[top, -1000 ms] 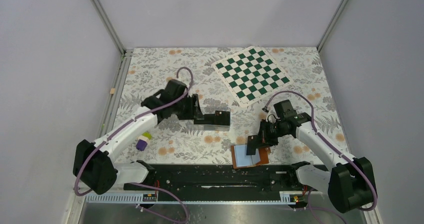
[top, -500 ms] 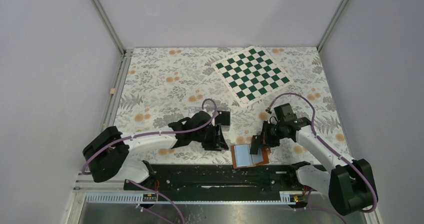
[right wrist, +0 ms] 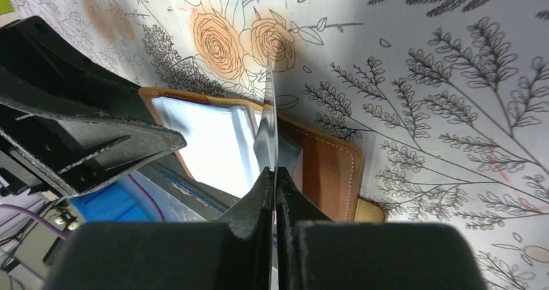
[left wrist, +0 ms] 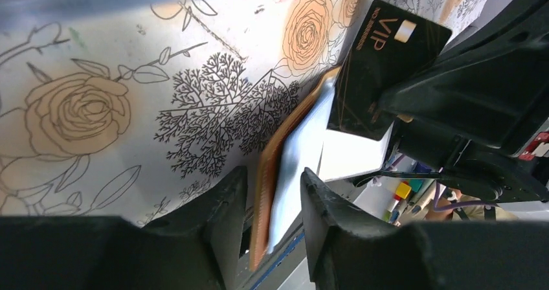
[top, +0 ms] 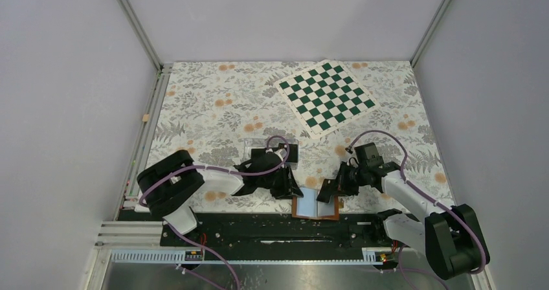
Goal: Put the credit cards into the card holder
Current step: Insert the credit card into the card holder.
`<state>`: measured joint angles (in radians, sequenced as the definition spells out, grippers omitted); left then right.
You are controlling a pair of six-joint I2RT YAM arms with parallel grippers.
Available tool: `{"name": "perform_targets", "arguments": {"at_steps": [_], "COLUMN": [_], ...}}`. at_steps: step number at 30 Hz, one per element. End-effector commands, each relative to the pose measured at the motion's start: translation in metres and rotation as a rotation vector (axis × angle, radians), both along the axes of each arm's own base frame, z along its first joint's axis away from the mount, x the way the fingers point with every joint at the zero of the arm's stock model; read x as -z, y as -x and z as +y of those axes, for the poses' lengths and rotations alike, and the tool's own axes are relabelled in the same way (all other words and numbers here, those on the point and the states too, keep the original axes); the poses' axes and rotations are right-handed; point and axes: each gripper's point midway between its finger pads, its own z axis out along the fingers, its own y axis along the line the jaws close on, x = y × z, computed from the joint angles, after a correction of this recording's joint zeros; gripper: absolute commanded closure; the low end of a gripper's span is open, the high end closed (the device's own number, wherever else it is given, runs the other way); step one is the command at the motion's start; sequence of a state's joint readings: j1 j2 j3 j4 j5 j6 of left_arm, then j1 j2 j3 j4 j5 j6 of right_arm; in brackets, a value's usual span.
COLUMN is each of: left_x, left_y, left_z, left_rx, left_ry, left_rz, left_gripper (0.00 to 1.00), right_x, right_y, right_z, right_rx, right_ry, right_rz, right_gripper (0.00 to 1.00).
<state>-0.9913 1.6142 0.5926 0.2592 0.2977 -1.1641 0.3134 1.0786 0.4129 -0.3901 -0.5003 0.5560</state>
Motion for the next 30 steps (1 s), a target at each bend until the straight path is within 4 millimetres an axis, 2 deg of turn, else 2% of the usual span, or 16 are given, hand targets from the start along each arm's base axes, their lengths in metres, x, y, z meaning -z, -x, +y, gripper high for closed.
{"name": "perform_targets", "arguments": {"at_steps": [1, 9, 18, 22, 23, 25, 27, 30], "left_x": [0.004, 0.011, -0.009, -0.01, -0.01, -0.01, -0.009, -0.006], "left_y": [-0.009, -0.014, -0.053, -0.064, -0.064, -0.064, -0.066, -0.063], "left_z": [-0.008, -0.005, 0.001, -0.006, -0.008, -0.008, -0.001, 0.015], "left_rx": [-0.029, -0.058, -0.126, -0.092, -0.078, -0.07, -0.069, -0.072], "left_ry": [0.025, 0.029, 0.058, 0.046, 0.043, 0.027, -0.011, -0.097], "left_rz": [-0.037, -0.037, -0.125, -0.133, -0.13, -0.128, -0.137, -0.141], "left_gripper": [0.65, 1.0, 1.0, 1.0, 0.95, 0.75, 0.63, 0.56], "right_x": [0.0, -0.012, -0.013, -0.014, -0.014, -0.013, -0.012, -0.011], "right_y": [0.004, 0.001, -0.015, -0.027, -0.029, -0.033, -0.035, -0.037], "right_z": [0.009, 0.015, 0.021, 0.025, 0.027, 0.028, 0.03, 0.033], "right_rx": [0.015, -0.001, -0.02, -0.021, -0.022, -0.023, -0.02, -0.012], "right_ry": [-0.071, -0.109, -0.12, -0.125, -0.127, -0.127, -0.132, -0.152], "right_rz": [0.003, -0.012, -0.021, -0.028, -0.027, -0.019, -0.012, -0.009], "right_gripper": [1.0, 1.0, 1.0, 1.0, 1.0, 1.0, 1.0, 1.0]}}
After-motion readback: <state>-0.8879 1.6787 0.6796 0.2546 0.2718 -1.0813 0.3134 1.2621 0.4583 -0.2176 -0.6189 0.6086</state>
